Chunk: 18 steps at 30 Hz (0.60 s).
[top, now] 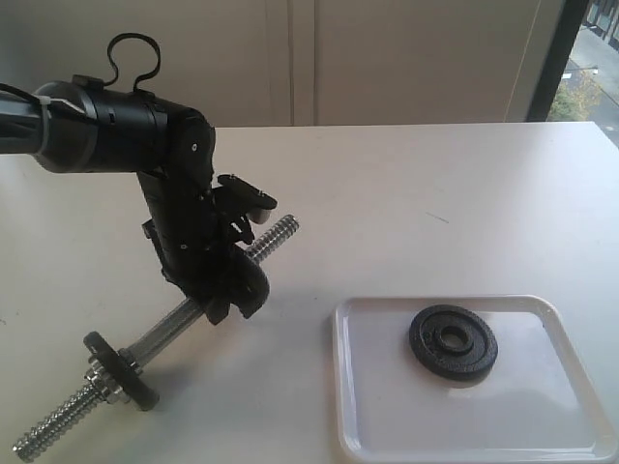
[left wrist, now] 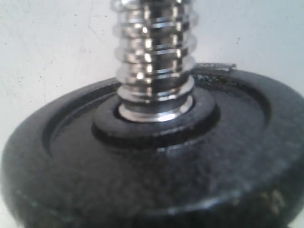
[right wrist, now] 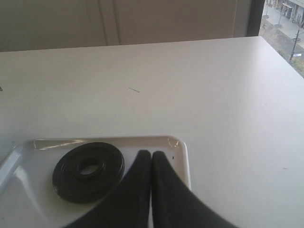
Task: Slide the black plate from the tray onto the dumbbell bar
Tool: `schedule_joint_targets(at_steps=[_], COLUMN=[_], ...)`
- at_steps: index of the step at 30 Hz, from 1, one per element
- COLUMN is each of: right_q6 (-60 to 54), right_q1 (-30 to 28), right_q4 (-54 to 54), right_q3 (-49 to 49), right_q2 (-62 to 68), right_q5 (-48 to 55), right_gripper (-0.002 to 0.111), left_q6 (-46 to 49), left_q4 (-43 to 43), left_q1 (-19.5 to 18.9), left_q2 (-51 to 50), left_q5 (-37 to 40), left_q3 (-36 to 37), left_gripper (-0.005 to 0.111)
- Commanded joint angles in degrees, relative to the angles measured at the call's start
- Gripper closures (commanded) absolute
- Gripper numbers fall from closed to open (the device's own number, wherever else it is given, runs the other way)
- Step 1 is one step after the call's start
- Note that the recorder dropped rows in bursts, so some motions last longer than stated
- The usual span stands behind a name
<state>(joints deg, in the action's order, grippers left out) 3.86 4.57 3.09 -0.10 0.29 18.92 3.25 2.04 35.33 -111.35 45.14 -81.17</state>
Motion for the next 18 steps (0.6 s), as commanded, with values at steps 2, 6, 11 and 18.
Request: schedule_joint_targets(at_steps=[2,6,11,18], right_q6=[-0.39,-0.39,-0.39,-0.39], right_q1=[0.04,0.04,0.04,0.04], right_q4=[-0.11,-0.11,-0.01,-0.01], right_q3=[0.10,0.10,0.10,0.10], right_q2=[-0.29,-0.29,-0.29,-0.29], right_q5=[-0.80,-0.80,-0.80,-0.80], right_gripper=[0.108,0.108,0.108,0.108], left_q6=[4.37,6.29,9.24,13.24], left_q4=[-2.04,-2.04,-4.53,-8.01], left_q1=[0.24,0.24,0.24,0.24], left_q2=[3.37,4.06,4.77,4.78], left_q5=[4.17,4.17,4.17,0.39], left_q3=[-0.55,-0.55,-0.01,4.23], left_gripper=[0.107,0.107,0.107,0.107])
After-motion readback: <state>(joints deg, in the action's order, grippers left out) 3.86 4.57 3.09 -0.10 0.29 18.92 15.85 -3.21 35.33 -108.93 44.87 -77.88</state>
